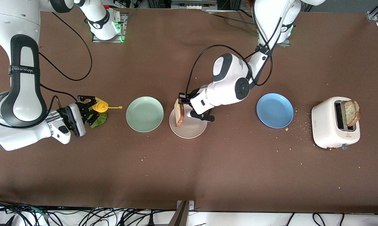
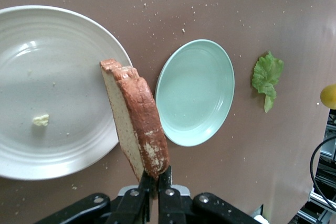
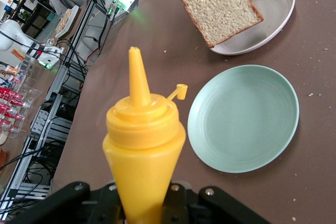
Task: Make sandwich in beige plate with both arms
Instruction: 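Lower the toast onto the beige plate and open the left gripper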
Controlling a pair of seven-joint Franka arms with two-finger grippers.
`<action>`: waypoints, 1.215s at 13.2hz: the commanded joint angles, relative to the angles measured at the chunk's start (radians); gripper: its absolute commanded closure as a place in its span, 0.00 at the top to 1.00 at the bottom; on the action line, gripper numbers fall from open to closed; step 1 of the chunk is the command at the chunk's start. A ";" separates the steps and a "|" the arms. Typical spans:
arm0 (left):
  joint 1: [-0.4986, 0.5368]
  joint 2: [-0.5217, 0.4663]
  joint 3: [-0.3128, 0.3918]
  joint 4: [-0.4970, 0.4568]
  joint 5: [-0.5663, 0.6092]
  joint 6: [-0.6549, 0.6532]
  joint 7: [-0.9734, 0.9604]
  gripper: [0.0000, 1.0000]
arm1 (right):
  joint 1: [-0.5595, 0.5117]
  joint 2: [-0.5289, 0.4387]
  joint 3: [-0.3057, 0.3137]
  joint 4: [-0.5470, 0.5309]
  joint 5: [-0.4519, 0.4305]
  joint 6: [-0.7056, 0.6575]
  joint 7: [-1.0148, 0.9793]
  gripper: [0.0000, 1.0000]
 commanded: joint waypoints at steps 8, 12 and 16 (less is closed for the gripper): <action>0.015 0.063 0.022 0.014 -0.056 0.071 0.012 1.00 | 0.066 0.003 0.007 0.041 -0.006 0.055 0.120 0.00; 0.067 0.062 0.025 -0.017 -0.045 0.059 0.006 1.00 | 0.101 0.003 0.007 0.041 -0.007 0.078 0.169 0.00; 0.085 0.045 0.097 -0.023 0.010 0.045 -0.011 1.00 | 0.140 0.003 0.006 0.041 -0.013 0.105 0.206 0.00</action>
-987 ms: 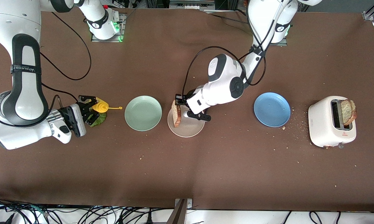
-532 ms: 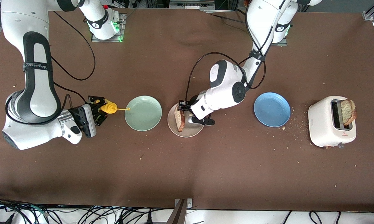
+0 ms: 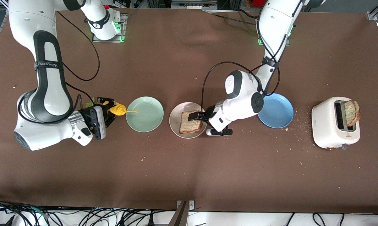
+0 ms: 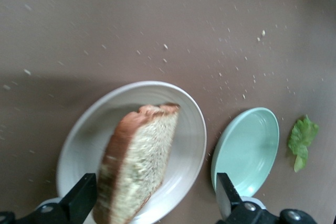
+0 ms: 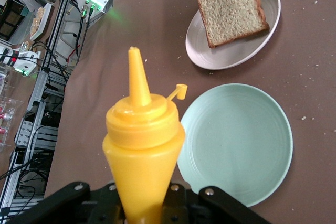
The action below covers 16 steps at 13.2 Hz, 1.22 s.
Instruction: Make sandwich in beige plate with both arms
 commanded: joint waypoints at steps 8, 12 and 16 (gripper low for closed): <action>0.076 -0.107 0.229 0.005 0.373 -0.315 -0.114 1.00 | 0.189 0.003 -0.010 0.050 -0.226 0.067 0.179 0.00; 0.185 -0.121 0.269 0.007 0.564 -0.408 -0.100 1.00 | 0.282 0.004 -0.007 0.050 -0.325 0.139 0.308 0.00; 0.286 -0.184 0.271 0.011 0.613 -0.501 0.064 1.00 | 0.425 0.001 -0.012 0.050 -0.548 0.170 0.443 0.00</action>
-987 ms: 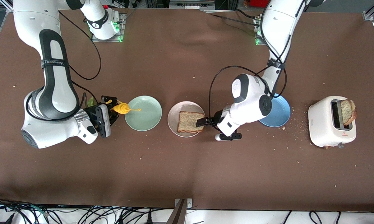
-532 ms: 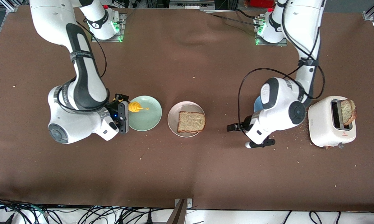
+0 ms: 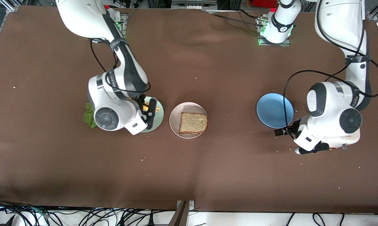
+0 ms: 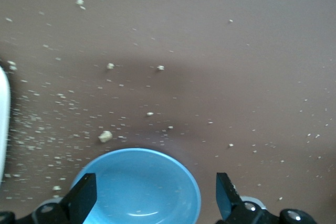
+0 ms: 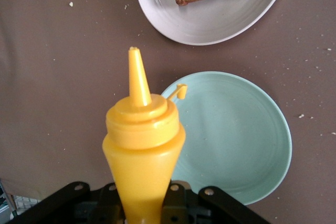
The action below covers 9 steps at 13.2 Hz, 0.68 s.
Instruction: Make sandwich in beige plate with both arms
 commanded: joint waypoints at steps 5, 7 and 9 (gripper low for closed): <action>0.078 -0.215 -0.012 -0.001 0.209 -0.242 0.077 1.00 | 0.156 -0.006 -0.013 0.078 -0.271 -0.094 0.154 0.00; 0.079 -0.259 -0.001 -0.001 0.225 -0.277 0.063 1.00 | 0.186 -0.006 -0.018 0.095 -0.333 -0.135 0.178 0.00; 0.084 -0.304 0.024 0.037 0.227 -0.338 0.072 1.00 | 0.193 -0.012 -0.018 0.155 -0.414 -0.212 0.186 0.00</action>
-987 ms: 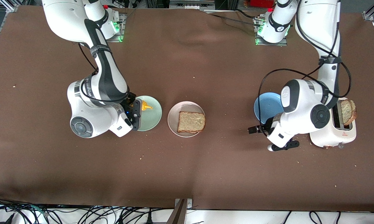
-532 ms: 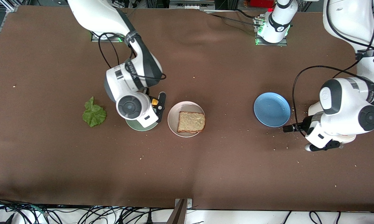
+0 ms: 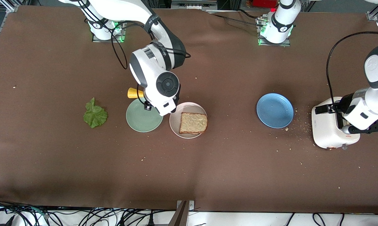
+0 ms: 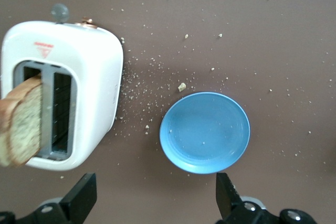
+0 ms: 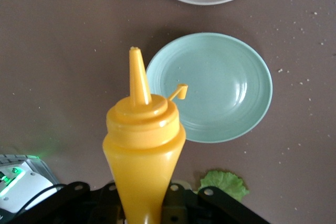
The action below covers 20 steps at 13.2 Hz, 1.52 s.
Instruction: Make sandwich in beige plate with both arms
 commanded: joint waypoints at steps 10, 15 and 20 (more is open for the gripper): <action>0.150 -0.067 -0.201 0.050 0.068 -0.087 0.015 1.00 | 0.109 -0.008 -0.018 0.076 -0.207 -0.105 0.091 0.00; 0.164 -0.067 -0.237 0.048 0.128 -0.079 0.015 1.00 | 0.041 -0.036 -0.018 0.074 -0.117 -0.103 0.085 0.00; 0.230 -0.066 -0.307 0.050 0.114 -0.066 0.017 1.00 | -0.193 -0.037 -0.015 0.073 0.257 -0.100 -0.037 0.00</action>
